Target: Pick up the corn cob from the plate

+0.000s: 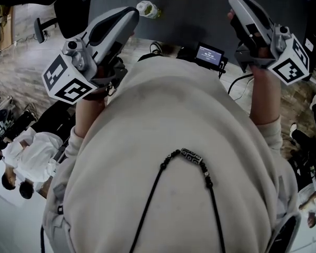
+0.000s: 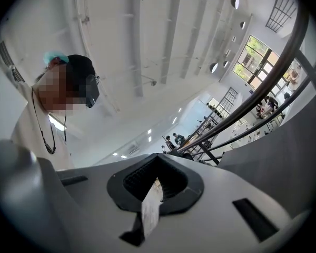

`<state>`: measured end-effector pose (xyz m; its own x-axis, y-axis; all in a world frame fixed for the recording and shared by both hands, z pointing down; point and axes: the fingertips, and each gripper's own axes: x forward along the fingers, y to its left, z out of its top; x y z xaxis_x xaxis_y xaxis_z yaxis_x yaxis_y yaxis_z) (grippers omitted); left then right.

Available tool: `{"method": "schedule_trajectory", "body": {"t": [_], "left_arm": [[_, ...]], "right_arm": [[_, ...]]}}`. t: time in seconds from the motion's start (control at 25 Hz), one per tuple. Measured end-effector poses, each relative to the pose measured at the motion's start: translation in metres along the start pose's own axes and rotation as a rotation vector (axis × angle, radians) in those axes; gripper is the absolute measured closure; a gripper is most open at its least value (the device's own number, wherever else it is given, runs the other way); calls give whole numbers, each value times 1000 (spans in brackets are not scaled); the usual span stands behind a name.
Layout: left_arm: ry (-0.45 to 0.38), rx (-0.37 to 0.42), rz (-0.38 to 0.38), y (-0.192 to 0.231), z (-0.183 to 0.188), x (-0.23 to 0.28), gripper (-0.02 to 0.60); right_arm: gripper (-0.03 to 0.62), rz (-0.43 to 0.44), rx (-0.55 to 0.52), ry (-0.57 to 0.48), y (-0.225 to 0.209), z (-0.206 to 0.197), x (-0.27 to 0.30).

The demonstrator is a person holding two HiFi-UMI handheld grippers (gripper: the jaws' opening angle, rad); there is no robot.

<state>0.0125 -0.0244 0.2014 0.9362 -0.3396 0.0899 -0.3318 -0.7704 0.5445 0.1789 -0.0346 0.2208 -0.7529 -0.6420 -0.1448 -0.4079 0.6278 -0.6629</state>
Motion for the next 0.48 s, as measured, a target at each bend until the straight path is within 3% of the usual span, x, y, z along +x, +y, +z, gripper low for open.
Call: {"method": "schedule_trajectory", "body": {"t": [0.24, 0.48], "left_arm": [[40, -6, -62, 5, -5, 22, 580], [62, -18, -256, 8, 6, 42, 580]], "right_arm": [[579, -72, -5, -34, -9, -2, -19], [579, -216, -73, -81, 3, 3, -29]]}}
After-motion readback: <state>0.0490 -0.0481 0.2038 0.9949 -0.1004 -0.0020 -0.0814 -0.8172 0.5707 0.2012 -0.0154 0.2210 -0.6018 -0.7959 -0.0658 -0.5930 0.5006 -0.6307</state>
